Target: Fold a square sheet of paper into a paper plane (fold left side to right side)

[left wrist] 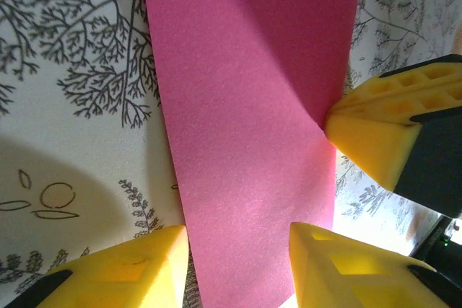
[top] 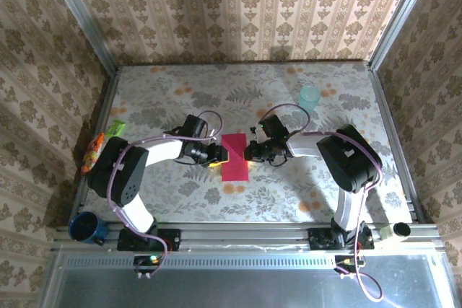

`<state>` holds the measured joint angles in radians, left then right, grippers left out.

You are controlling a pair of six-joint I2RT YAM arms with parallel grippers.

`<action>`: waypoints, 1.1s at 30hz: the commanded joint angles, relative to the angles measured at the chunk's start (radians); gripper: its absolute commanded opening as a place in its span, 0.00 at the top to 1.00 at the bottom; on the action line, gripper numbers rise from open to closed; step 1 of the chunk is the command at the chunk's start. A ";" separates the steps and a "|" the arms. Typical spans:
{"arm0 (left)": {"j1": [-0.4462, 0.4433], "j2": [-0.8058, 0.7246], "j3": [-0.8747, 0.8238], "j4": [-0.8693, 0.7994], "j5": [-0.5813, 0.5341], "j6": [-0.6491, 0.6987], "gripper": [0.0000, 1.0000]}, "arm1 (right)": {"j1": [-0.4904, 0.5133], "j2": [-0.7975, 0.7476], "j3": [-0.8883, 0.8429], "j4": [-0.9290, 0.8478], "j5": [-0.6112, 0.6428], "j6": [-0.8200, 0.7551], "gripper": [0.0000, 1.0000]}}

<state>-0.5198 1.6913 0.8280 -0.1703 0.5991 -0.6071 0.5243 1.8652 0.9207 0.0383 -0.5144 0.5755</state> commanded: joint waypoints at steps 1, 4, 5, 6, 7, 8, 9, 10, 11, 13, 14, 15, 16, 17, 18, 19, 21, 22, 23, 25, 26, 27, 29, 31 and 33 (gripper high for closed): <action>-0.008 0.018 0.016 0.018 0.016 -0.015 0.60 | -0.001 0.002 -0.031 -0.063 0.014 -0.004 0.98; -0.009 0.028 0.014 0.028 0.018 -0.020 0.61 | 0.000 0.002 -0.031 -0.061 0.014 -0.003 0.98; -0.009 0.030 0.014 0.029 0.018 -0.022 0.62 | -0.001 0.001 -0.031 -0.060 0.013 -0.003 0.98; -0.010 0.033 0.014 0.032 0.018 -0.022 0.63 | -0.001 0.002 -0.031 -0.059 0.013 -0.001 0.98; -0.009 0.034 0.014 0.035 0.020 -0.023 0.64 | -0.001 0.000 -0.031 -0.060 0.012 -0.002 0.98; -0.012 0.035 0.012 0.039 0.023 -0.025 0.65 | -0.001 0.001 -0.031 -0.060 0.011 -0.002 0.98; -0.011 0.034 0.010 0.043 0.022 -0.030 0.66 | -0.001 0.001 -0.031 -0.060 0.012 -0.002 0.98; -0.011 0.033 0.010 0.043 0.022 -0.029 0.66 | -0.001 0.001 -0.031 -0.060 0.012 -0.002 0.98; -0.011 0.029 0.009 0.042 0.017 -0.031 0.67 | -0.001 0.000 -0.031 -0.060 0.012 -0.001 0.98; -0.011 0.017 0.005 0.035 0.001 -0.032 0.65 | -0.001 0.000 -0.033 -0.060 0.013 -0.002 0.98; -0.011 0.010 0.004 0.027 -0.007 -0.031 0.64 | -0.001 0.000 -0.033 -0.061 0.014 -0.003 0.98; -0.010 0.003 0.003 0.019 -0.017 -0.030 0.64 | 0.000 0.000 -0.031 -0.061 0.014 -0.003 0.98; -0.010 -0.003 0.003 0.011 -0.026 -0.029 0.64 | -0.001 0.000 -0.031 -0.061 0.014 -0.003 0.98; -0.010 -0.009 0.002 0.004 -0.034 -0.028 0.63 | -0.001 -0.001 -0.032 -0.061 0.014 -0.002 0.98; -0.009 -0.012 0.002 -0.001 -0.042 -0.026 0.63 | -0.001 0.000 -0.031 -0.061 0.014 -0.002 0.98; -0.009 -0.016 0.002 -0.004 -0.050 -0.026 0.63 | 0.000 0.001 -0.030 -0.061 0.014 -0.003 0.98; -0.008 -0.018 0.001 -0.004 -0.060 -0.028 0.62 | 0.000 0.003 -0.028 -0.061 0.012 -0.003 0.98; -0.008 -0.017 0.002 -0.005 -0.065 -0.029 0.62 | -0.001 0.003 -0.028 -0.061 0.011 -0.002 0.98; -0.007 -0.018 0.003 -0.002 -0.068 -0.028 0.62 | -0.001 0.003 -0.028 -0.061 0.011 -0.003 0.98; -0.005 -0.012 0.007 0.000 -0.073 -0.029 0.61 | -0.001 0.002 -0.028 -0.063 0.013 -0.004 0.98; -0.005 -0.009 0.011 -0.002 -0.074 -0.028 0.61 | -0.001 0.002 -0.029 -0.063 0.011 -0.004 0.98; -0.006 -0.005 0.014 -0.005 -0.077 -0.028 0.61 | -0.001 0.003 -0.027 -0.063 0.013 -0.005 0.98; -0.005 0.002 0.018 -0.005 -0.076 -0.027 0.61 | -0.001 0.002 -0.027 -0.062 0.013 -0.005 0.98; -0.005 0.016 0.022 0.000 -0.057 -0.025 0.62 | -0.001 0.004 -0.025 -0.066 0.013 -0.006 0.98; -0.009 0.030 0.026 0.008 -0.034 -0.025 0.64 | -0.001 0.005 -0.024 -0.066 0.012 -0.005 0.98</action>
<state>-0.5240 1.6997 0.8284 -0.1490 0.5430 -0.6296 0.5243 1.8652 0.9207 0.0383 -0.5144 0.5762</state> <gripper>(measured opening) 0.368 0.066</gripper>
